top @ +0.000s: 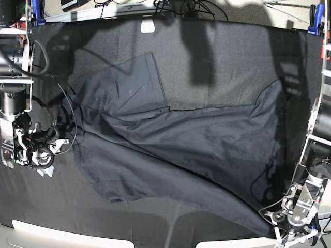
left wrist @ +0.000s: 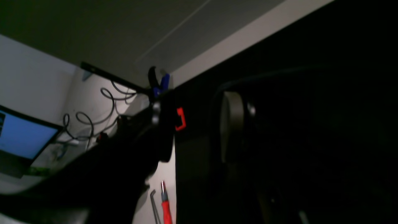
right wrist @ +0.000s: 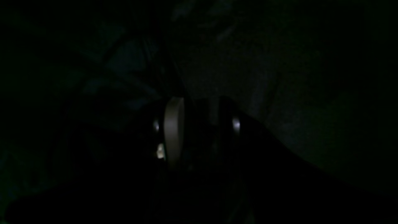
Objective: Layout the t-shirt on the table in an organized manner, then fold the t-shirt properly
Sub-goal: 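Pull the grasped shirt end with the left gripper away from the right gripper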
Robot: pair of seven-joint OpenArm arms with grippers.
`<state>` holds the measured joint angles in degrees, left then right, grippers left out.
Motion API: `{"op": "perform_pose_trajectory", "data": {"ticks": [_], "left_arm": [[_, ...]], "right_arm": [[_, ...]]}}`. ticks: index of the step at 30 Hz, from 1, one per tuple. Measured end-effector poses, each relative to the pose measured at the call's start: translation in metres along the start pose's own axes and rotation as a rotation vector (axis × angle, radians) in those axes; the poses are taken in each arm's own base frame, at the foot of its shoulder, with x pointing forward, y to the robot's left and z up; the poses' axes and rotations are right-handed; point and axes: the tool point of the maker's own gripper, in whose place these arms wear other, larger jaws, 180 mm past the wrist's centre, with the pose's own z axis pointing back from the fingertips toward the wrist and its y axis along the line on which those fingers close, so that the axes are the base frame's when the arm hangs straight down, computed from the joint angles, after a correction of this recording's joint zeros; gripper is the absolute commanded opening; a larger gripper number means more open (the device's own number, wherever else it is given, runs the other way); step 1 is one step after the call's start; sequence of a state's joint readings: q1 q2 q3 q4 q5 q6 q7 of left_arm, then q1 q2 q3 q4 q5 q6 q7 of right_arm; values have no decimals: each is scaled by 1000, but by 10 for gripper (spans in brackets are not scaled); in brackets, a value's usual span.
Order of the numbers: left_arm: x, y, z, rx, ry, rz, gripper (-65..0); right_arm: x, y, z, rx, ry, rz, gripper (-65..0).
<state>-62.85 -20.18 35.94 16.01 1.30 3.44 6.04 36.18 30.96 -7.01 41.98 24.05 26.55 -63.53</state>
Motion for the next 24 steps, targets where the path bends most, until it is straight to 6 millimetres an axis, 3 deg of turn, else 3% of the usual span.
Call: {"op": "perform_pose_trajectory", "data": {"ticks": [6,12,16,21,24], "left_arm": [[-2,6,3,5,87,-64,-435],[13,-41,14,-307,103,-217,-435],[18,-58,21,-416,81,-110,-435],[18,-41,18,-384,65,120,-435],[-1,-37,22,-410,156,216,-435]], "right_arm": [[0,0,0,0,1,0,-463],[0,0,0,0,0,0,-463],[0,0,0,0,1,0,-463],[0,0,0,0,1,0,-463],[0,0,0,1,-1,0,-463]]}}
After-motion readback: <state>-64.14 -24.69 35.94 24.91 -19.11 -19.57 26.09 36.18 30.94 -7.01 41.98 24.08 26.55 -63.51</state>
